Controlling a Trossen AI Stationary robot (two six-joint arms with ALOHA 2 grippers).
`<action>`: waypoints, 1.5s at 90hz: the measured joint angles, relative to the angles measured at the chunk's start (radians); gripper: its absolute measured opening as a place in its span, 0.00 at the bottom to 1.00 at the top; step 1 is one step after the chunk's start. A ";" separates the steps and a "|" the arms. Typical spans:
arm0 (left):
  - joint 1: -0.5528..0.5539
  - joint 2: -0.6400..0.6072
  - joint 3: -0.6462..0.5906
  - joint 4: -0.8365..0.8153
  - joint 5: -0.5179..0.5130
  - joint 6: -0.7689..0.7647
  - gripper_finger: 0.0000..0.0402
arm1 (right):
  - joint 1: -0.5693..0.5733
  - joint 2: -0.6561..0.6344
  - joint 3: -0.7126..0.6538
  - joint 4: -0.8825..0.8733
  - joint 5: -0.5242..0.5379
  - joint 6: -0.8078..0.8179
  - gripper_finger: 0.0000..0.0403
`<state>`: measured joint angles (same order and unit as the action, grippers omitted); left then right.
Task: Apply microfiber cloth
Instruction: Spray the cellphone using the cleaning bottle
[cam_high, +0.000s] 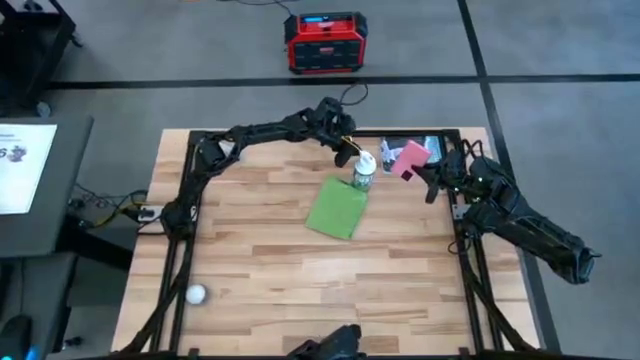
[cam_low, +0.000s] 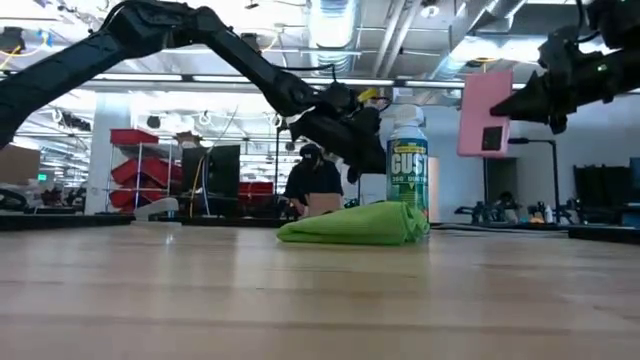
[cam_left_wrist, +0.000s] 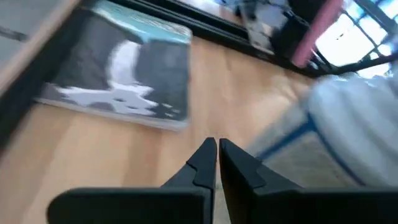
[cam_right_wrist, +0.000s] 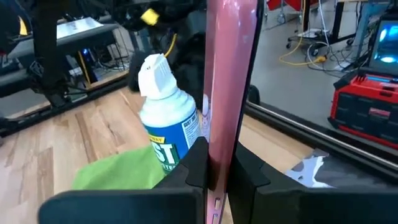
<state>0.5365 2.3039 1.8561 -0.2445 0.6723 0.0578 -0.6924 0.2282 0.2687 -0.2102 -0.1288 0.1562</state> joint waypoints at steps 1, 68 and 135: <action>-0.002 0.000 0.000 -0.007 0.000 0.002 0.00 | -0.001 0.000 0.000 0.002 0.000 0.000 0.03; -0.127 -0.002 -0.002 -0.220 -0.069 0.109 0.00 | -0.017 -0.001 0.000 -0.065 0.075 0.002 0.03; 0.056 -0.180 -0.002 -0.194 -0.326 0.073 0.00 | -0.017 -0.001 0.000 -0.086 0.110 0.001 0.03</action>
<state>0.5930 2.1244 1.8542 -0.4384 0.3467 0.1310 -0.7094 0.2268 0.2690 -0.2958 -0.0189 0.1570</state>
